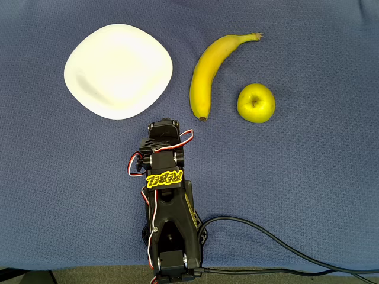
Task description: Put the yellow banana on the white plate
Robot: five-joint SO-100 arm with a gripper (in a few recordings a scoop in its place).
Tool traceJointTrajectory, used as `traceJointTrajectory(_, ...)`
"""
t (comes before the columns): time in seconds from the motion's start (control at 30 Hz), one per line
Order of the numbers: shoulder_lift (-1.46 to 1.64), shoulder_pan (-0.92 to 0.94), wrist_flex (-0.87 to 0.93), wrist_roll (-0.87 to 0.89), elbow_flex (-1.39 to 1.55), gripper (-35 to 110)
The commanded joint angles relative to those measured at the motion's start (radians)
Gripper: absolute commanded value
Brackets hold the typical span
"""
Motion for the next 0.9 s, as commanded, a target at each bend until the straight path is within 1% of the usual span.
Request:
traceJointTrajectory(0.0,-0.094,-0.075,-0.043,0.044,-0.132,0)
traceJointTrajectory(0.4,-0.11,-0.078,-0.06,0.049,-0.135,0)
traceJointTrajectory(0.63,-0.184,-0.098,-0.058,0.158,-0.227,10)
traceJointTrajectory(0.73,-0.218,-0.106,-0.038,0.212,-0.29,11)
traceJointTrajectory(0.87,-0.314,-0.098,-0.031,0.336,-0.396,13)
